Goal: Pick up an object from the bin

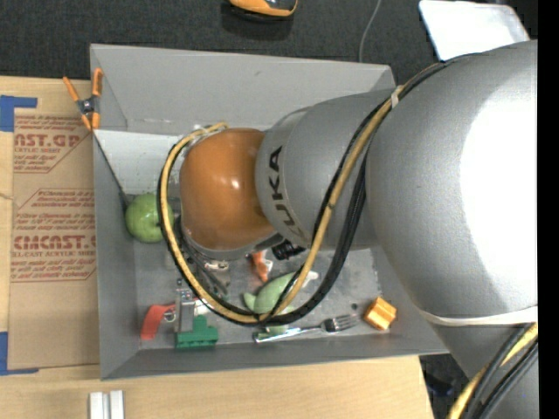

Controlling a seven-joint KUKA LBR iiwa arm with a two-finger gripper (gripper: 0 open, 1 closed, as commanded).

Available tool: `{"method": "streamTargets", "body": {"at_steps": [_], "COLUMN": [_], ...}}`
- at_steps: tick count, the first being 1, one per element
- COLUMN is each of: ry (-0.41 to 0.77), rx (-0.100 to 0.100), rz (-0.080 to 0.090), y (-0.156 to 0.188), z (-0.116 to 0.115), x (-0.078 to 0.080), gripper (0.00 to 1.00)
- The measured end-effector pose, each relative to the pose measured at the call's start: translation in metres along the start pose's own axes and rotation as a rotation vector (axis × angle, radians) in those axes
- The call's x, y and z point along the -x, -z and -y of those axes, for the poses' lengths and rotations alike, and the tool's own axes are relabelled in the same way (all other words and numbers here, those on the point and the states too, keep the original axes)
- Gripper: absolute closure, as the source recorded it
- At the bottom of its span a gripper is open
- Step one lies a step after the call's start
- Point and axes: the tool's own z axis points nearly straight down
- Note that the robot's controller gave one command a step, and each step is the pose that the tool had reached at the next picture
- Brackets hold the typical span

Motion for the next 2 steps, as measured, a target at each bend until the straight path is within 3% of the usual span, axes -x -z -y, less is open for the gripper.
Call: {"method": "streamTargets", "body": {"at_steps": [1, 2], "ry": [-0.003, 0.436], "rx": [0.002, 0.001], "rz": [0.007, 0.008], "y": [0.005, -0.047], "z": [0.001, -0.017], "x": [0.002, -0.002], "gripper": [0.00, 0.00]}}
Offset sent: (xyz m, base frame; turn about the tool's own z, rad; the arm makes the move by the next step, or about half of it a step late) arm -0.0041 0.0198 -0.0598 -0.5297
